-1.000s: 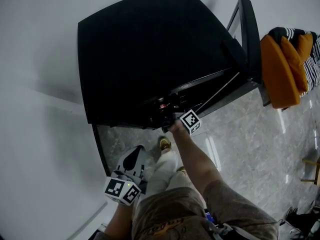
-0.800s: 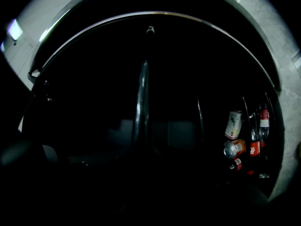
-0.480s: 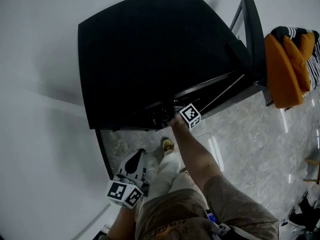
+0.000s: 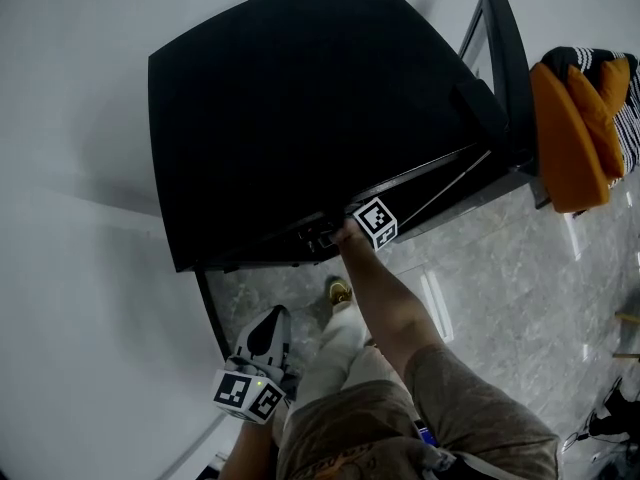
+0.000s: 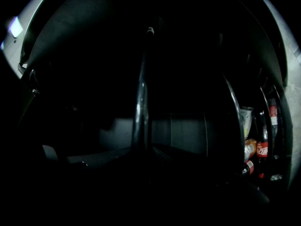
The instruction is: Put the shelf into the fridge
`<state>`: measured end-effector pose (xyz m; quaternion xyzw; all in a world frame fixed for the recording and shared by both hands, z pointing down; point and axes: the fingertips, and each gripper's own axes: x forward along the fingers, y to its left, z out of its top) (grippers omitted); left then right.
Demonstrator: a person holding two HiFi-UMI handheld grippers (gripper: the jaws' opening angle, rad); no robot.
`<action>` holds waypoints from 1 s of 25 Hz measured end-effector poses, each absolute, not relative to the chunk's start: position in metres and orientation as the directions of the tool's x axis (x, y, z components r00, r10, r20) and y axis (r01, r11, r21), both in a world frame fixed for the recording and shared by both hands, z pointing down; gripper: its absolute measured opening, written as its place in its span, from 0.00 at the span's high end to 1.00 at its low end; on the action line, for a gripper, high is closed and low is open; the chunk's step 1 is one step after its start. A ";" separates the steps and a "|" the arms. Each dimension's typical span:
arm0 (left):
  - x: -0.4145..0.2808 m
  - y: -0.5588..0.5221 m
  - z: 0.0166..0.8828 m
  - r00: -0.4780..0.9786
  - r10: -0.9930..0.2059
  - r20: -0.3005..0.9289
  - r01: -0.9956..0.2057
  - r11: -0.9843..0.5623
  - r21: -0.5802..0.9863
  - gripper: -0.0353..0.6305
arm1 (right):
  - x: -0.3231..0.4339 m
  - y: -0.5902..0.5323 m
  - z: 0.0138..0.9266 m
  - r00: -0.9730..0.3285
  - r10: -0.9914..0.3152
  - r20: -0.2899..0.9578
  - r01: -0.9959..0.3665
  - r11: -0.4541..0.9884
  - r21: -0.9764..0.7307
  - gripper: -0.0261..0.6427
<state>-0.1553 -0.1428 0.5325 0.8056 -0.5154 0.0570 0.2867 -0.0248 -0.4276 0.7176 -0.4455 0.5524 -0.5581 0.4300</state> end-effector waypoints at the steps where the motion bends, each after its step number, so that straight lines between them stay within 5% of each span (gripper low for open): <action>1: -0.156 -0.142 0.533 0.460 -0.798 0.389 -0.864 -0.301 0.404 0.94 | -0.025 -0.430 0.718 -0.232 -0.973 0.022 -0.014 -0.020 -1.000 0.92; 25: -0.126 -0.144 0.527 0.509 -0.779 0.366 -0.841 -0.359 0.405 0.94 | 0.004 -0.341 0.717 -0.329 -0.944 0.004 0.001 -0.005 -1.000 0.91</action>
